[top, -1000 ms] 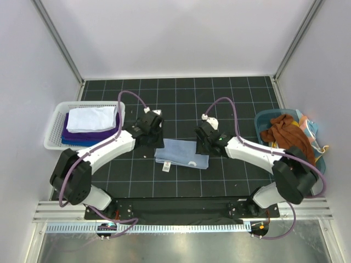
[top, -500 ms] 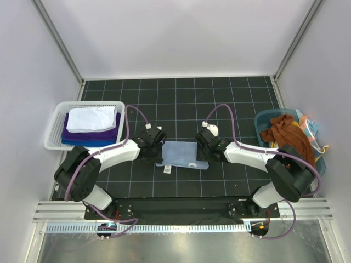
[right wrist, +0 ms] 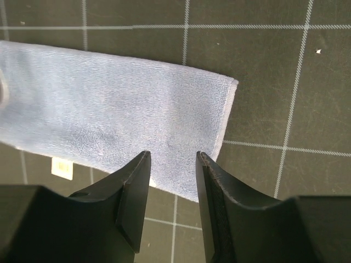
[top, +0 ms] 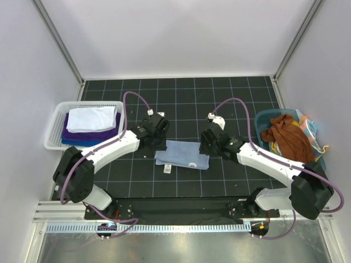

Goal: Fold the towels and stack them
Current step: Fold the towel, then neatly place the folded towel into the bin

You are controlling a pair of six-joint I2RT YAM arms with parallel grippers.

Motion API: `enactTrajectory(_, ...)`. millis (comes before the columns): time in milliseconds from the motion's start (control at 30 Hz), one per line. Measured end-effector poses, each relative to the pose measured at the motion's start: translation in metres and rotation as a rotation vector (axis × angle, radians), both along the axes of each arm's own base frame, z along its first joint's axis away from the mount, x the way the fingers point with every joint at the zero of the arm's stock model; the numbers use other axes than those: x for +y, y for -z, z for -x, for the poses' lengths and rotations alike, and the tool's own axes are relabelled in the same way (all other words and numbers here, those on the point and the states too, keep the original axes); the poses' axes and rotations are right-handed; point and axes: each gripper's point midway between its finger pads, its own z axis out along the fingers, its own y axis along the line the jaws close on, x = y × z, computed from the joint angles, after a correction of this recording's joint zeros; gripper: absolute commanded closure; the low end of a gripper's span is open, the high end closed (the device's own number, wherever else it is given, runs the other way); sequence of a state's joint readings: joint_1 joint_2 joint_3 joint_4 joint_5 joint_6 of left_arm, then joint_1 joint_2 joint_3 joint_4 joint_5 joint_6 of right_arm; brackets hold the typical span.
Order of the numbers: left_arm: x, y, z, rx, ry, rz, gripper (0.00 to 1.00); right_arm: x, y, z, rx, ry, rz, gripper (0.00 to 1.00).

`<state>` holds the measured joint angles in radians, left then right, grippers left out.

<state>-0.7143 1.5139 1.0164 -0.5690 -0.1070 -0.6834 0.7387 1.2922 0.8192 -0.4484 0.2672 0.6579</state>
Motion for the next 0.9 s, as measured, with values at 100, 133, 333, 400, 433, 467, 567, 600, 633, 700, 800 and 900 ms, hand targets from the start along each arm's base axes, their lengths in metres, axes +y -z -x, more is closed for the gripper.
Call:
enactTrajectory(100,-0.008,-0.020,-0.013,-0.049,0.005,0.019,0.72,0.000,-0.002,0.003,-0.009,0.000,-0.023,0.56)
enactTrajectory(133,-0.010,-0.025,-0.017,-0.061,0.005,0.023,0.72,0.000,0.002,0.006,-0.003,-0.001,-0.028,0.57)
enactTrajectory(333,-0.015,-0.005,-0.027,-0.031,0.017,-0.034,0.73,-0.013,0.055,0.041,0.118,-0.008,0.017,0.59)
enactTrajectory(400,-0.010,0.014,-0.023,0.007,0.015,-0.073,0.73,-0.021,0.071,0.052,0.153,0.003,0.031,0.59)
enactTrajectory(433,-0.006,0.023,-0.020,0.025,0.014,-0.093,0.73,-0.022,0.074,0.053,0.155,0.011,0.028,0.59)
enactTrajectory(467,-0.003,0.031,-0.017,0.043,0.014,-0.110,0.73,-0.020,0.072,0.052,0.145,0.014,0.013,0.59)
enactTrajectory(567,0.004,0.048,-0.010,0.080,0.012,-0.150,0.72,-0.019,0.072,0.051,0.137,0.027,-0.006,0.59)
enactTrajectory(600,0.005,0.052,-0.009,0.089,0.012,-0.158,0.72,-0.019,0.072,0.052,0.137,0.029,-0.008,0.59)
enactTrajectory(633,0.005,0.054,-0.009,0.093,0.012,-0.162,0.71,-0.019,0.072,0.052,0.137,0.029,-0.008,0.59)
enactTrajectory(700,0.005,0.055,-0.010,0.092,0.012,-0.161,0.68,-0.020,0.072,0.052,0.136,0.030,-0.006,0.59)
enactTrajectory(800,0.005,0.052,-0.011,0.085,0.012,-0.156,0.63,-0.022,0.069,0.052,0.137,0.033,0.002,0.58)
enactTrajectory(900,0.004,0.041,-0.012,0.064,0.012,-0.145,0.53,-0.024,0.061,0.051,0.129,0.041,0.015,0.56)
